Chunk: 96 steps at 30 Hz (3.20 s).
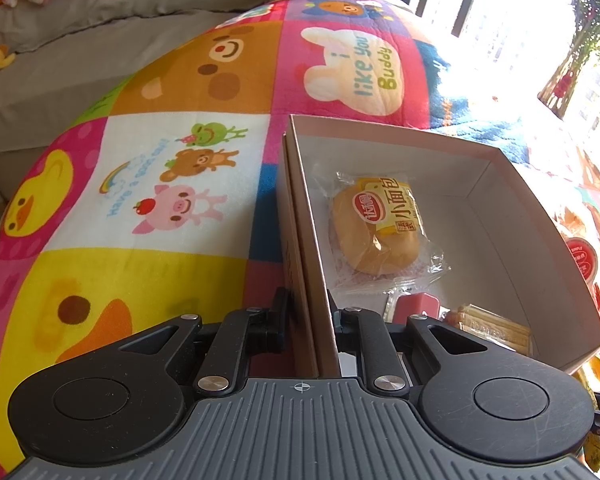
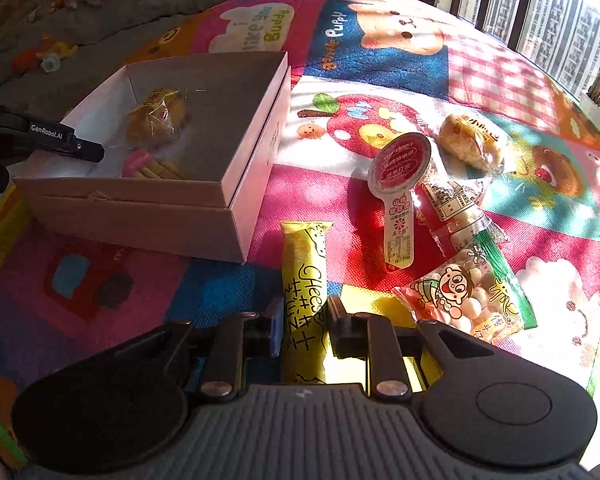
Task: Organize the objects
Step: 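Carry the yellow cheese stick into the white box and release it, then move the right tool over the red-lidded cup on the mat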
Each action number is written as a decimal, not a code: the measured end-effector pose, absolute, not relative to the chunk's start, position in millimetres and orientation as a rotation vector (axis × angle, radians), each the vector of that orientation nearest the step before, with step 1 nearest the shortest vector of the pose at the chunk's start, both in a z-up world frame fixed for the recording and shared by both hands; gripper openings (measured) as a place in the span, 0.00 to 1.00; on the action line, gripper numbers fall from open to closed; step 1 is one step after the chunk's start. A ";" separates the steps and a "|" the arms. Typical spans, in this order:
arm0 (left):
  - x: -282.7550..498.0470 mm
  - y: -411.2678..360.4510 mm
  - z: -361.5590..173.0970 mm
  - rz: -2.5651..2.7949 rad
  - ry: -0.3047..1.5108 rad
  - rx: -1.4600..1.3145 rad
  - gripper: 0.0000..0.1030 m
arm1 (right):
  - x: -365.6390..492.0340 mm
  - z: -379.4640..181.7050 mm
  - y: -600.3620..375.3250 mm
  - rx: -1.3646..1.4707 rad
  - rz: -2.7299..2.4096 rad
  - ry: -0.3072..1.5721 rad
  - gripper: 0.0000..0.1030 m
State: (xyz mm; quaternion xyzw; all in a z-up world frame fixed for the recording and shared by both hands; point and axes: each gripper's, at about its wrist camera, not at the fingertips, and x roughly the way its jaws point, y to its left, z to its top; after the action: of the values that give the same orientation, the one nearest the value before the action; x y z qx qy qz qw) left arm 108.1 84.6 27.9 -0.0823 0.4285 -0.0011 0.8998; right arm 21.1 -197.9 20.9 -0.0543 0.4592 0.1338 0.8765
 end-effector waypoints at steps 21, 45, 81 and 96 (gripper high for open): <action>109.1 83.2 27.9 -0.005 0.886 -0.183 0.18 | 43.8 118.2 -133.4 0.156 0.535 0.835 0.21; 108.6 87.6 27.2 -0.014 0.887 -0.204 0.19 | 94.9 85.1 -145.7 0.153 0.345 0.801 0.38; 110.9 81.4 28.2 0.008 0.911 -0.180 0.17 | 127.4 31.3 -218.6 -0.076 0.068 0.741 0.36; 110.1 82.2 28.2 0.007 0.909 -0.189 0.17 | 75.6 32.6 -226.0 -0.033 0.122 0.768 0.25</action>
State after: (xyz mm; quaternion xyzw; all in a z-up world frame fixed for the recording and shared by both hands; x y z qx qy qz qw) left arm 110.1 82.2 28.2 -0.0914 0.4381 0.0035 0.8942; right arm 75.6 -226.0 32.6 -0.0160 0.3744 0.0595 0.9252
